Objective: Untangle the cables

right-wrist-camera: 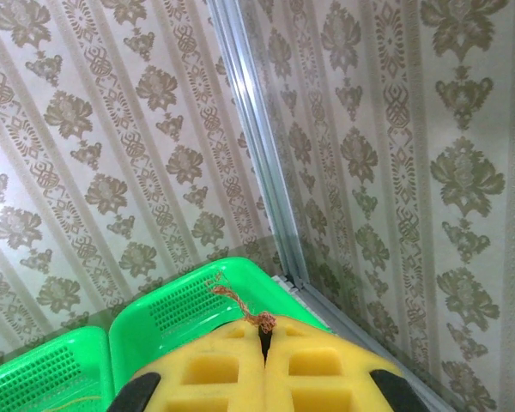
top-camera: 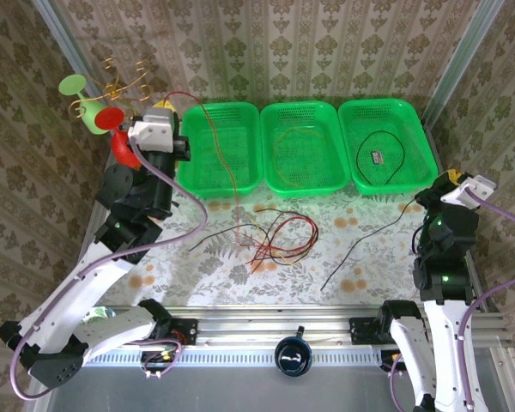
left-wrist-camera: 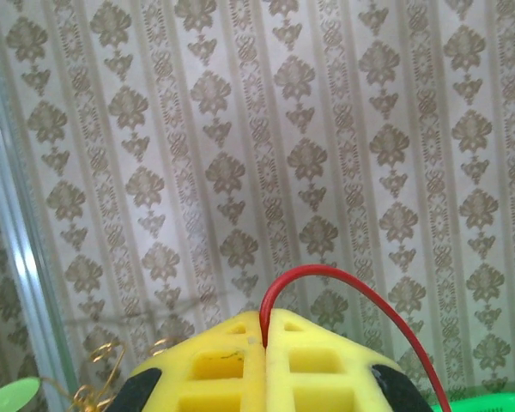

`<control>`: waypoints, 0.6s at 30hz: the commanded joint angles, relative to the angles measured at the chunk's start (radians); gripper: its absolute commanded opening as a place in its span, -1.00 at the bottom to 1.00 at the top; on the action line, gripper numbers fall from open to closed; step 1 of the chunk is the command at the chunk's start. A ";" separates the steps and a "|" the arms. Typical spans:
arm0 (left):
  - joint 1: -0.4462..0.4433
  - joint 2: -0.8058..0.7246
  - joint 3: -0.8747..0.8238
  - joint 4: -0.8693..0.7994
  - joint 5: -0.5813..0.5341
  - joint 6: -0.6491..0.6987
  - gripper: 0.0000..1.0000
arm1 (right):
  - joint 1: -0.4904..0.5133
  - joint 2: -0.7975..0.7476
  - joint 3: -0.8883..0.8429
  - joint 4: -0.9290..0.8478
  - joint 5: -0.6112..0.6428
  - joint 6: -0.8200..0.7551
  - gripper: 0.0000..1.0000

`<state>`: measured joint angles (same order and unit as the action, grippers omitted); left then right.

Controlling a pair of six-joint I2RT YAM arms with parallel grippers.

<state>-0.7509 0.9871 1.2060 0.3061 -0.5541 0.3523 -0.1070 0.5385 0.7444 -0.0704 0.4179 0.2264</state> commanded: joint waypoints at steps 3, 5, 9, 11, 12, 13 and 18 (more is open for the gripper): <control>0.004 0.046 0.092 0.044 0.083 0.040 -1.00 | -0.003 -0.008 0.050 -0.018 -0.065 0.029 -1.00; 0.004 0.062 0.107 0.043 0.092 0.043 -1.00 | -0.003 -0.008 0.056 -0.018 -0.068 0.030 -1.00; 0.028 0.130 0.199 0.015 0.160 0.030 -1.00 | -0.003 -0.002 0.064 -0.013 -0.073 0.028 -1.00; 0.058 0.181 0.288 -0.055 0.224 -0.015 -1.00 | -0.003 0.001 0.065 -0.014 -0.076 0.036 -1.00; 0.074 0.212 0.338 -0.085 0.252 -0.033 -1.00 | -0.003 0.002 0.064 -0.013 -0.078 0.043 -1.00; 0.085 0.240 0.382 -0.098 0.273 -0.039 -1.00 | -0.003 0.002 0.064 -0.015 -0.079 0.051 -1.00; 0.154 0.368 0.579 -0.147 0.335 -0.050 -1.00 | -0.002 0.003 0.070 -0.015 -0.093 0.072 -1.00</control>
<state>-0.6304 1.3125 1.6859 0.2008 -0.3004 0.3370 -0.1070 0.5426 0.7795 -0.0879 0.3492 0.2691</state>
